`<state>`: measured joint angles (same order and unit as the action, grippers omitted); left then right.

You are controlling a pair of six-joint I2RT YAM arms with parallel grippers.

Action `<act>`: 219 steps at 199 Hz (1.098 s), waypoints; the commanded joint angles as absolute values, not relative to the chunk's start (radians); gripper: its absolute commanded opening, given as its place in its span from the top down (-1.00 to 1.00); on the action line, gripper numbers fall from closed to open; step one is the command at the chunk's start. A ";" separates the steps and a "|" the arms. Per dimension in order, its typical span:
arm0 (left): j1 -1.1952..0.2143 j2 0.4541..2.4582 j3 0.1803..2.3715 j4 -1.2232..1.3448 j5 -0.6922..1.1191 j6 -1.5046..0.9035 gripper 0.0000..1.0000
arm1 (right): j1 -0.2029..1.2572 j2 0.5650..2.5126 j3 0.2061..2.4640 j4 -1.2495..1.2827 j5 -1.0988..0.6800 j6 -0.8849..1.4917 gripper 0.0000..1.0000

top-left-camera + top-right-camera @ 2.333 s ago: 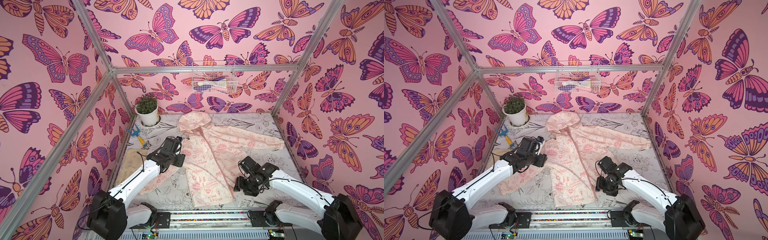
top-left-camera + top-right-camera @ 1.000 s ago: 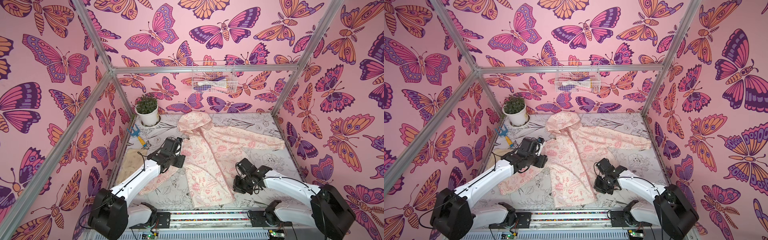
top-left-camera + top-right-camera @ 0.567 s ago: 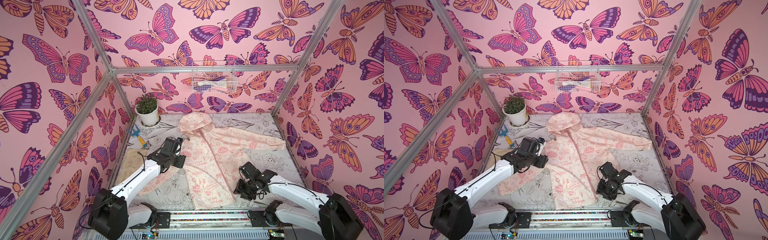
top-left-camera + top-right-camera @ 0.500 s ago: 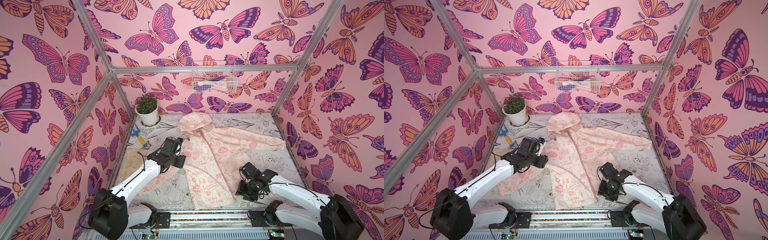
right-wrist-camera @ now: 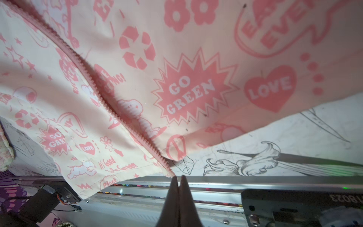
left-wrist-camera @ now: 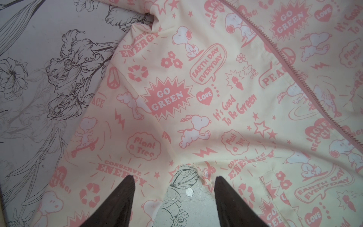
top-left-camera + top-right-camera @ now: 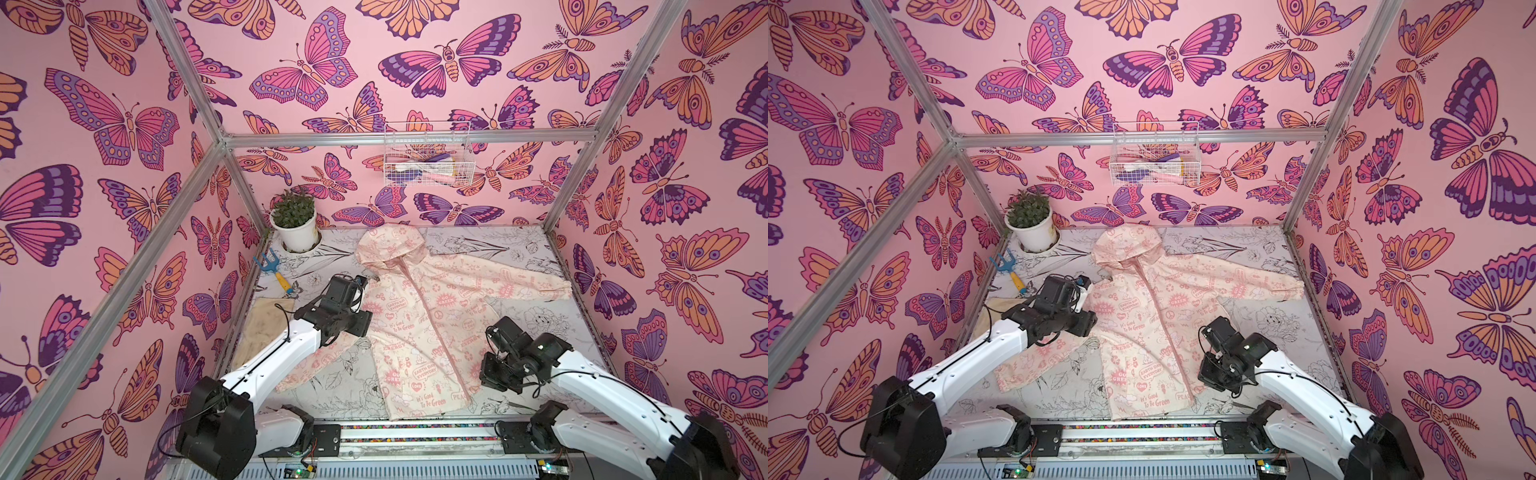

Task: Unzip the jacket
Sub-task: Smooth out the jacket at the center of the board.

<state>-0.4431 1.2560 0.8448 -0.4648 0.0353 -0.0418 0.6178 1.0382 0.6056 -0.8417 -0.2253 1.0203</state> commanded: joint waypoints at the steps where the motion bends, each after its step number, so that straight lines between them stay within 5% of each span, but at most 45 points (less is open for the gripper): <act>1: -0.433 1.245 0.845 -0.470 0.054 -0.037 -0.34 | 0.618 1.146 0.591 -0.724 -0.245 1.000 1.00; 70: -0.433 1.236 0.843 -0.480 -0.009 -0.046 -0.38 | 0.620 1.130 0.432 -0.723 -0.290 1.024 1.00; 134: -0.414 1.126 0.824 -0.335 -0.238 -0.058 -0.91 | 0.578 0.843 0.591 -0.839 -0.045 0.936 0.76; 175: -0.346 0.942 0.693 -0.077 -0.370 -0.020 -0.99 | 0.399 0.873 0.774 -0.673 0.173 0.583 0.22; 219: -0.179 0.846 0.589 -0.005 -0.453 -0.084 -0.99 | 0.282 0.856 0.619 -0.076 0.393 0.136 -0.52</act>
<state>-0.2474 0.8825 0.6449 -0.0803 -0.3672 -0.0471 0.3275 0.8673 0.7361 -0.4664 0.2100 0.4648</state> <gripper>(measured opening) 0.995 0.694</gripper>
